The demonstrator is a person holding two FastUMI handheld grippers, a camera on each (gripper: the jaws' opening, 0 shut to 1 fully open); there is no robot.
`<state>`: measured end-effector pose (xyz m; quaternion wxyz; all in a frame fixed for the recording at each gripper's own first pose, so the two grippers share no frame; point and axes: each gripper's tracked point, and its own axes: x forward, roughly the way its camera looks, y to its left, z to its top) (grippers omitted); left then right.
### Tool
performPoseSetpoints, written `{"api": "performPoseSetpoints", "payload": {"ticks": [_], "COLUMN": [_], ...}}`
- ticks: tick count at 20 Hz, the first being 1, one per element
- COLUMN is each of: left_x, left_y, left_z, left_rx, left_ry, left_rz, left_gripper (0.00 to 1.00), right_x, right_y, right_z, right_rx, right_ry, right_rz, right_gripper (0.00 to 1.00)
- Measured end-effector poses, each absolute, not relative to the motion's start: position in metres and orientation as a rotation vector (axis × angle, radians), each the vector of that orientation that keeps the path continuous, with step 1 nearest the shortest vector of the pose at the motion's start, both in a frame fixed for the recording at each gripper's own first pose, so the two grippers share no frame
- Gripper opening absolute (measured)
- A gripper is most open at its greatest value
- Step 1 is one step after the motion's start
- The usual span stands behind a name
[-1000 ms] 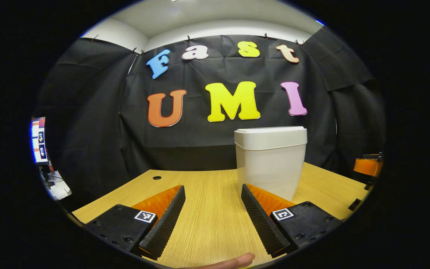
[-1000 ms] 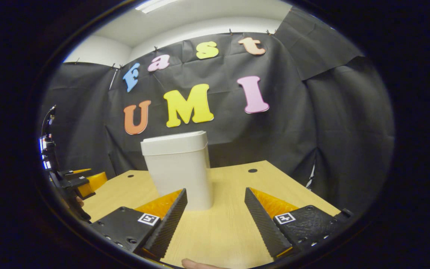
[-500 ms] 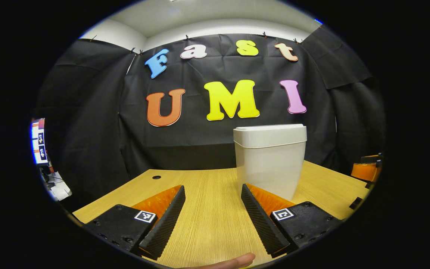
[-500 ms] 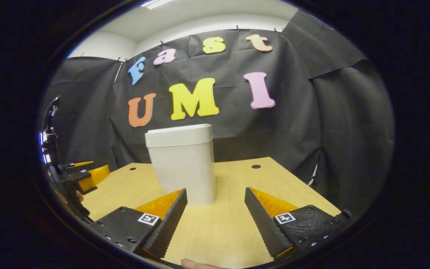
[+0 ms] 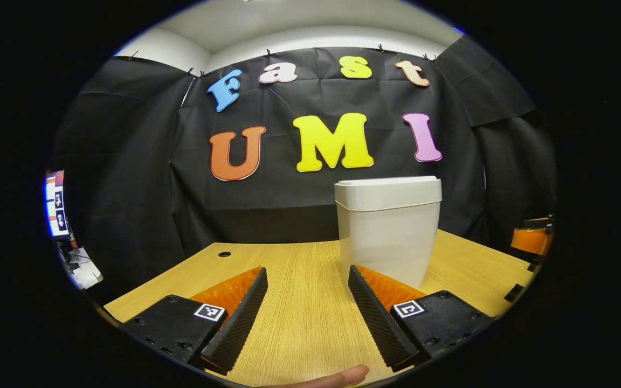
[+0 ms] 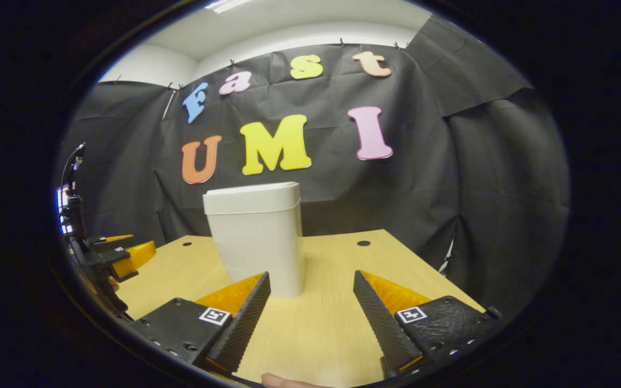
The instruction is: Press the lid of the desktop garbage bin to open it, pick up the crumpled paper on the desktop and throw it into the bin, then pick up the pop can on the desktop and drop it into the bin, and finally close the garbage bin lid.
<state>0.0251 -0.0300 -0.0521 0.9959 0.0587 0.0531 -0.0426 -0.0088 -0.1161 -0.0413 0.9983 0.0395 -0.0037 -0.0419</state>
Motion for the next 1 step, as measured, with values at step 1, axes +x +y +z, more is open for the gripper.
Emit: {"api": "performPoseSetpoints", "payload": {"ticks": [1], "left_x": [0.0252], "left_y": [-0.0335], "left_z": [-0.052], "left_rx": [0.118], "left_ry": [0.106], "left_rz": [-0.092], "left_gripper": [0.97], "right_x": [-0.0092], "right_y": [-0.1205], "right_z": [-0.0389], "right_rx": [0.072], "right_ry": [-0.014], "right_rz": [-0.091], "right_gripper": [0.96]}}
